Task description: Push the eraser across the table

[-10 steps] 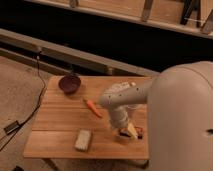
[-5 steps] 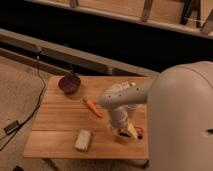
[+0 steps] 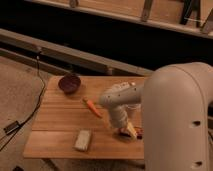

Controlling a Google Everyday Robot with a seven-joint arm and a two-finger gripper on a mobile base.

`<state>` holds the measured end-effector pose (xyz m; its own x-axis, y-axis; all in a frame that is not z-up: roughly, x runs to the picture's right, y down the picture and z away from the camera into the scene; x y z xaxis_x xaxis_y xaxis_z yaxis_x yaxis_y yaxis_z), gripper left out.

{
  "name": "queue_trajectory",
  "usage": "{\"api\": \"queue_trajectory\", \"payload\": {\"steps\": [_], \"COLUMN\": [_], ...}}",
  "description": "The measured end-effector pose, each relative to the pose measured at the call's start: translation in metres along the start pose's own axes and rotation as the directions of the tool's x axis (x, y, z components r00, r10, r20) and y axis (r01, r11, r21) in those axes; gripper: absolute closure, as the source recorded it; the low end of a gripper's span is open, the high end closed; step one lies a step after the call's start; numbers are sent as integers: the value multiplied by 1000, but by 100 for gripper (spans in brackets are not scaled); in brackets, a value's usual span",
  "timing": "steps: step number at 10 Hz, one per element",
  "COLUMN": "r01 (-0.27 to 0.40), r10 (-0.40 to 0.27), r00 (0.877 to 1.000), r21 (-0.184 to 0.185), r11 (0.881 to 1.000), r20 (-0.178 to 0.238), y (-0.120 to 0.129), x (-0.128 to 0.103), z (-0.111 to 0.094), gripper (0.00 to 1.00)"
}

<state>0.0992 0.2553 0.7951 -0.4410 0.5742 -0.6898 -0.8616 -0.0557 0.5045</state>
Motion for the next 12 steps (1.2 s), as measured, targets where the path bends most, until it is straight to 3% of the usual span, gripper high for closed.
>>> {"api": "queue_trajectory", "payload": {"steps": [4, 10, 12], "r01": [-30, -89, -105], "r10": [30, 91, 109], "r00": [1000, 996, 993], "r21": [22, 79, 116], "r11": [999, 993, 988], "r20": [8, -19, -37], "y": [-7, -69, -97], "x": [-31, -42, -39], "z": [14, 20, 24], "gripper": [20, 20, 20]}}
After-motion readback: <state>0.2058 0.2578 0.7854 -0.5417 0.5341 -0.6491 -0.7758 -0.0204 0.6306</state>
